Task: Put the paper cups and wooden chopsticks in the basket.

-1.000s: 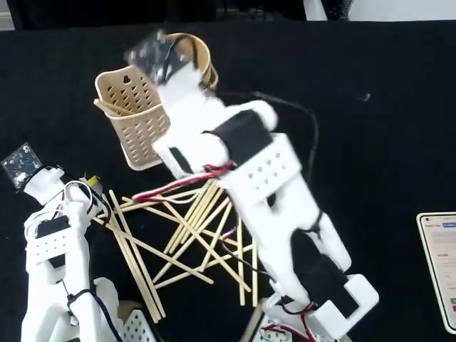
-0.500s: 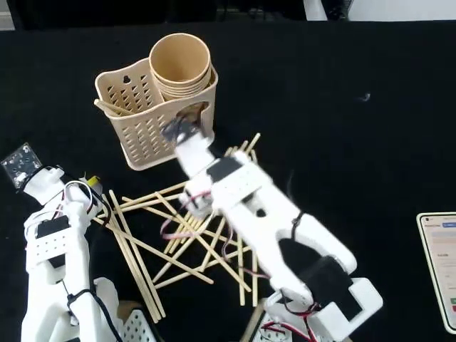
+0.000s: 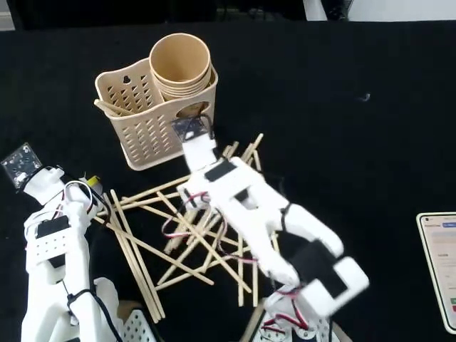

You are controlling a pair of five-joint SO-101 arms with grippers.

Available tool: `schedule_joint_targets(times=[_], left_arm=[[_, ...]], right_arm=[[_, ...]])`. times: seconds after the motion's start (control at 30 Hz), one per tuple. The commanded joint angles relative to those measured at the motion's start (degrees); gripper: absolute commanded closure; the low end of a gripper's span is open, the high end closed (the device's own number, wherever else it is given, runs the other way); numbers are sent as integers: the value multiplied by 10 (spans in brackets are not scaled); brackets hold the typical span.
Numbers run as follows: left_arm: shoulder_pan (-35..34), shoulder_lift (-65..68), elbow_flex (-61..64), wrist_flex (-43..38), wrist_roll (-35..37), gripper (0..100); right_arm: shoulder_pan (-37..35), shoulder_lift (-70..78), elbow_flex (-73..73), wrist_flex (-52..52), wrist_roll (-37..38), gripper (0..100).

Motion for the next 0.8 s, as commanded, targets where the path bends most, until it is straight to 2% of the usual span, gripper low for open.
schedule_joint_targets(times=[0.0, 0.13, 0.33, 0.57, 0.77], left_arm=[[-6, -11, -8, -7, 4, 773], [-6, -11, -8, -7, 4, 773], [-6, -11, -8, -7, 4, 773], [-6, -11, -9, -7, 4, 773], [-6, -11, -9, -7, 4, 773]], right_arm=[[17, 36, -67, 55, -19, 786], [16, 77, -111, 90, -19, 792], [16, 64, -127, 101, -15, 992], [37, -18, -124, 141, -11, 988], [61, -99, -123, 181, 31, 988]])
